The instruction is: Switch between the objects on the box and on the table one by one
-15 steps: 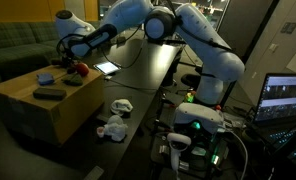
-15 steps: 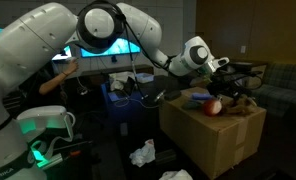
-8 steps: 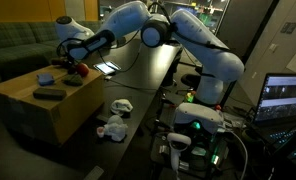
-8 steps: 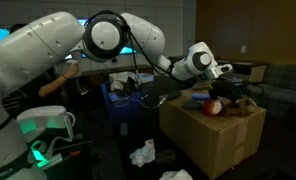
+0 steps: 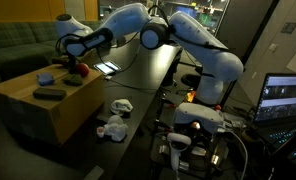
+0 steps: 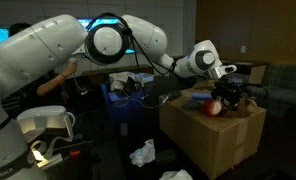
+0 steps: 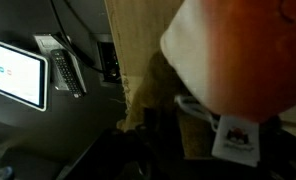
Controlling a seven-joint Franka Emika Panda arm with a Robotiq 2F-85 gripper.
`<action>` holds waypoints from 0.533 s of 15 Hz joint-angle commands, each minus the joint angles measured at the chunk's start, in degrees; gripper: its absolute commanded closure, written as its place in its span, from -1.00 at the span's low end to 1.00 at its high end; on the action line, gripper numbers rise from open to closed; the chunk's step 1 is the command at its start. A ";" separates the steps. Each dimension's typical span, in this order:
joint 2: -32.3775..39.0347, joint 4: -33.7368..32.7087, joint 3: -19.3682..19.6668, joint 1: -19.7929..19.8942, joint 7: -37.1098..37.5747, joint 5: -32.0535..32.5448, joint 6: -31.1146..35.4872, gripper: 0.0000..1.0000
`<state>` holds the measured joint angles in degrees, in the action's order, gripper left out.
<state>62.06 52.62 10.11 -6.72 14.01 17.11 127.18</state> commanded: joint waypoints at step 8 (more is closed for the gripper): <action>-1.42 -3.58 -4.07 1.10 -8.43 -2.95 -3.06 0.77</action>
<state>62.01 50.03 6.93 -5.47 8.16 15.43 125.18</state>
